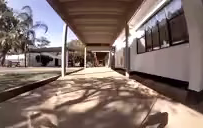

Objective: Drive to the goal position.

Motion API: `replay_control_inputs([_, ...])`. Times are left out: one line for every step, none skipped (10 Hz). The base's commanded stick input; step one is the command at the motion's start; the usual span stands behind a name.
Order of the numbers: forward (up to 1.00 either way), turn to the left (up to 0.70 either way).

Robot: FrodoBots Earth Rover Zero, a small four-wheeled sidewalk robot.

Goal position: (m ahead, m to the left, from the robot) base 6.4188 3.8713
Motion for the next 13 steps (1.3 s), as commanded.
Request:
replay_control_inputs([0.50, 0.00])
replay_control_inputs([0.50, 0.00])
replay_control_inputs([0.50, 0.00])
replay_control_inputs([0.50, 0.00])
replay_control_inputs([0.50, 0.00])
replay_control_inputs([0.50, 0.00])
replay_control_inputs([0.50, 0.00])
replay_control_inputs([0.50, 0.00])
replay_control_inputs([0.50, 0.00])
replay_control_inputs([0.50, 0.00])
replay_control_inputs([0.50, 0.00])
replay_control_inputs([0.50, 0.00])
replay_control_inputs([0.50, 0.00])
